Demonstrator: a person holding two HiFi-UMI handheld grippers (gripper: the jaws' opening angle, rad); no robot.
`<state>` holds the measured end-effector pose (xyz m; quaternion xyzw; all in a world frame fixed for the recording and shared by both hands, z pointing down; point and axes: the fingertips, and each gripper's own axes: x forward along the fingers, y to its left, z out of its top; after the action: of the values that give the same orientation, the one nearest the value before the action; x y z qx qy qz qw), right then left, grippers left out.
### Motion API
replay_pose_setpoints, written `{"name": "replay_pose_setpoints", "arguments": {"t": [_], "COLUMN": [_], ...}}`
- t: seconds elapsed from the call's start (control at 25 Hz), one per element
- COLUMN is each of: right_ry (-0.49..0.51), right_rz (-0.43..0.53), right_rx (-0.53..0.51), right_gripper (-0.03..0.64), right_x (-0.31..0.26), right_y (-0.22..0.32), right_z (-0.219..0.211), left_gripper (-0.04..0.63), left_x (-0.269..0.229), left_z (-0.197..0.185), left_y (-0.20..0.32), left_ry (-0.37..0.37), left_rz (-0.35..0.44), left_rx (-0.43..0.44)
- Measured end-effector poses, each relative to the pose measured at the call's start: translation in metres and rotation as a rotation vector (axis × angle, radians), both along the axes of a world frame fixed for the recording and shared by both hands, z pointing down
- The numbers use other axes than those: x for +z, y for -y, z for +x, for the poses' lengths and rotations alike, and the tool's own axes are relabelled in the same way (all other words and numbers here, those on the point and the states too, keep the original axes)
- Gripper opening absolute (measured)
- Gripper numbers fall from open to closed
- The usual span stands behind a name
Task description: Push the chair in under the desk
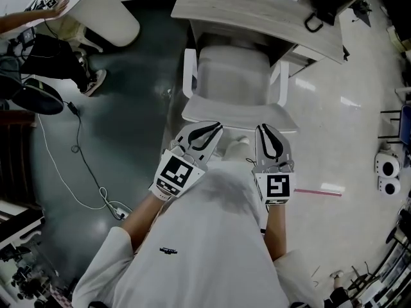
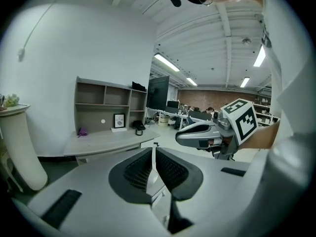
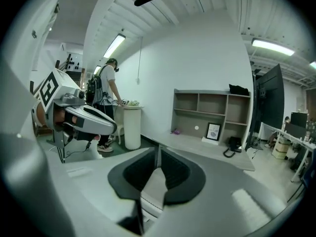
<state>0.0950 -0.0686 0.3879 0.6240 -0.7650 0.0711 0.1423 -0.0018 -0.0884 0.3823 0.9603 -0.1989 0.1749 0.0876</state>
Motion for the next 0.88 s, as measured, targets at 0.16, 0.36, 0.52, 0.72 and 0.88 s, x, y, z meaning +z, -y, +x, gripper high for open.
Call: {"name": "replay_pose_setpoints", "arguments": {"t": [0.16,0.36,0.52,0.72,0.88], "right_ry": [-0.007,-0.023,-0.075,-0.164,-0.231], "right_rz": [-0.048,-0.169,-0.241,-0.337,-0.385], "right_rx": [-0.065,-0.19,-0.285,-0.382,-0.454], "right_gripper": [0.092,0.149,0.158,0.192,0.196], "right_x": [0.013,0.041,0.069,0.102,0.124], "right_y": [0.011,0.011,0.011,0.006,0.006], "right_z": [-0.008,-0.02,-0.029,-0.034,-0.033], "left_gripper": [0.011,0.097,0.155,0.195,0.201], "left_x": [0.018,0.043,0.068,0.101,0.127], "left_z": [0.004,0.012,0.014,0.016,0.014], "left_y": [0.004,-0.003,-0.005,-0.005,-0.004], "left_ry": [0.052,0.13,0.217,0.344,0.448], "left_rz": [-0.006,-0.044,-0.04,-0.025,-0.012], "left_rx": [0.035,0.132,0.203,0.276,0.309]}}
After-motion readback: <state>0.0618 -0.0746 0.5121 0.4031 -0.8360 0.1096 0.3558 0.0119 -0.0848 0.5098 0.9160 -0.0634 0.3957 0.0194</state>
